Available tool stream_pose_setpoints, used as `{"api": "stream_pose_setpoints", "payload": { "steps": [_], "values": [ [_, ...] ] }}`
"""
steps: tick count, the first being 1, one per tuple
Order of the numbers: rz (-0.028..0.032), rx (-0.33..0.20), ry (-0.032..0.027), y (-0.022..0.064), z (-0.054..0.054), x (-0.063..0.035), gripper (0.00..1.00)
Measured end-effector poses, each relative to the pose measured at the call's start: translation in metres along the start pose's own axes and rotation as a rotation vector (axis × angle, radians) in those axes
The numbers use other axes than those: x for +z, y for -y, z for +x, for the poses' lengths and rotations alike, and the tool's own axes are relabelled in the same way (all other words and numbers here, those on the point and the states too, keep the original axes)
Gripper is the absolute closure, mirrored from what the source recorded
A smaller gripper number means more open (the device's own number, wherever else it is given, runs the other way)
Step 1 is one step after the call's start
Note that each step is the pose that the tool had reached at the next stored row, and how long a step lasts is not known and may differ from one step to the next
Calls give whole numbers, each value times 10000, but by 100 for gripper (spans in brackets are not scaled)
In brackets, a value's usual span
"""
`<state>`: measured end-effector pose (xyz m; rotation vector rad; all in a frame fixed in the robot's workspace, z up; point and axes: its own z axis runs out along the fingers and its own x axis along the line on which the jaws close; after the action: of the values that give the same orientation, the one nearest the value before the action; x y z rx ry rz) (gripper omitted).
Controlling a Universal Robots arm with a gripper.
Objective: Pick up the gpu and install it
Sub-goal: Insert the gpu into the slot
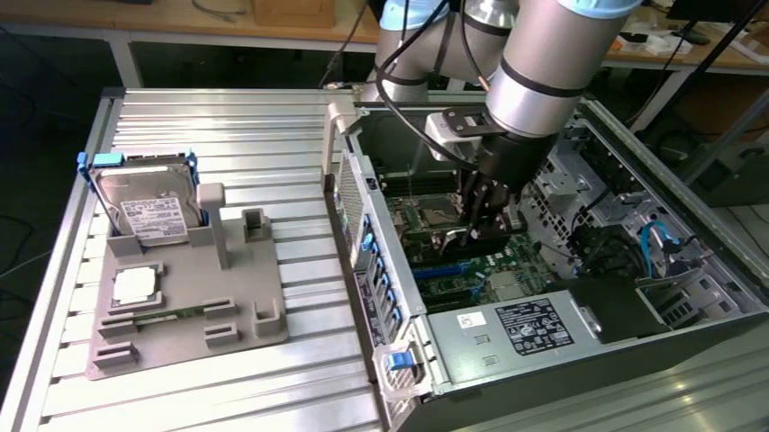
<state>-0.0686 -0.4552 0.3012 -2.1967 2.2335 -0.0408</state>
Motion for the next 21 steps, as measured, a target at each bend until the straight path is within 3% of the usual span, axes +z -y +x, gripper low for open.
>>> {"api": "stream_pose_setpoints", "payload": {
  "steps": [8, 10, 16, 21],
  "values": [
    [-13, -1, -1, 9, 42, 22, 73],
    [-45, 7, 0, 14, 65, 34, 73],
    [-222, 67, -5, 35, 99, 74, 73],
    [-229, 80, -2, 36, 100, 88, 73]
  ]
}}
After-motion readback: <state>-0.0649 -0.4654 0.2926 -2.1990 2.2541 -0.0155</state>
